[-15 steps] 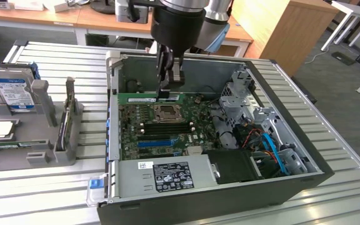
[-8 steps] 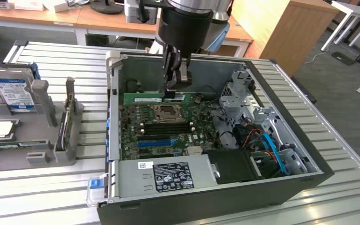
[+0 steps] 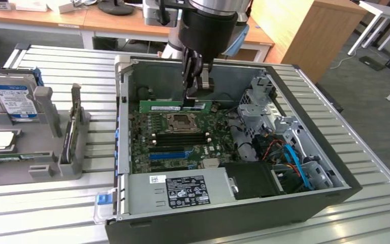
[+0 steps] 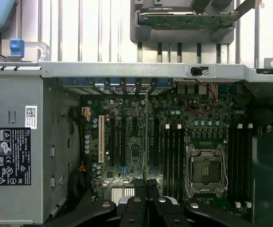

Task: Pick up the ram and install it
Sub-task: 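Pick up the ram and move it above insertion slot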

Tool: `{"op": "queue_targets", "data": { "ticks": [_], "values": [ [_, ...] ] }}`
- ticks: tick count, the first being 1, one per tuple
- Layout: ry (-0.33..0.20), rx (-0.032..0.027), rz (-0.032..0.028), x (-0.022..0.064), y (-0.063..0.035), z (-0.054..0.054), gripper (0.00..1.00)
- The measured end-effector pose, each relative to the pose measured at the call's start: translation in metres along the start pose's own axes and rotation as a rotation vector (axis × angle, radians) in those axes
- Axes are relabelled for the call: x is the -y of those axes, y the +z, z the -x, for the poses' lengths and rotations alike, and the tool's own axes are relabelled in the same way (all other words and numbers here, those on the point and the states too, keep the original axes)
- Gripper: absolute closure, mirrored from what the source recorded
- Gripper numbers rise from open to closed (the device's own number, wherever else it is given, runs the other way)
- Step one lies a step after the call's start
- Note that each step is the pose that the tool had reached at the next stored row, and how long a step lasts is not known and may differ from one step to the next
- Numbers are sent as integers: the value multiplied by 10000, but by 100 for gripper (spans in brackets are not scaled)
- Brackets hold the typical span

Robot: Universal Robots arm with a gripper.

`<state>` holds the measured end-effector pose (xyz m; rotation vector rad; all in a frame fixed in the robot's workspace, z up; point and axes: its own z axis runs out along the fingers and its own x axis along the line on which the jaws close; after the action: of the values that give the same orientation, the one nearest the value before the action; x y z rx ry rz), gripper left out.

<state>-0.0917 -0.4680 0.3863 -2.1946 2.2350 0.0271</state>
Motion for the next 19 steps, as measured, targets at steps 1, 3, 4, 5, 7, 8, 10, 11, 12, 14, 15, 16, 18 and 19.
{"op": "queue_targets", "data": {
  "ticks": [1, 3, 4, 5, 7, 8, 10, 11, 12, 14, 15, 16, 18, 19],
  "values": [
    [19, 0, -1, 11, 0, 0, 88],
    [54, 1, -1, 37, 0, 1, 88],
    [68, 0, -1, 51, 0, 1, 88],
    [81, 0, -1, 66, -1, 1, 88],
    [107, 0, -2, 95, -1, 2, 88],
    [120, 0, -1, 110, -1, 2, 88],
    [143, 1, -3, 144, -1, 3, 88],
    [154, 0, -3, 160, -1, 3, 88],
    [165, 0, -3, 176, -1, 3, 88],
    [187, 0, -3, 208, -2, 4, 88],
    [198, 1, -4, 225, -1, 4, 88],
    [210, 1, -4, 241, -1, 4, 88],
    [233, 1, -4, 272, -1, 5, 88],
    [244, 1, -5, 287, -2, 5, 88]
  ]
}}
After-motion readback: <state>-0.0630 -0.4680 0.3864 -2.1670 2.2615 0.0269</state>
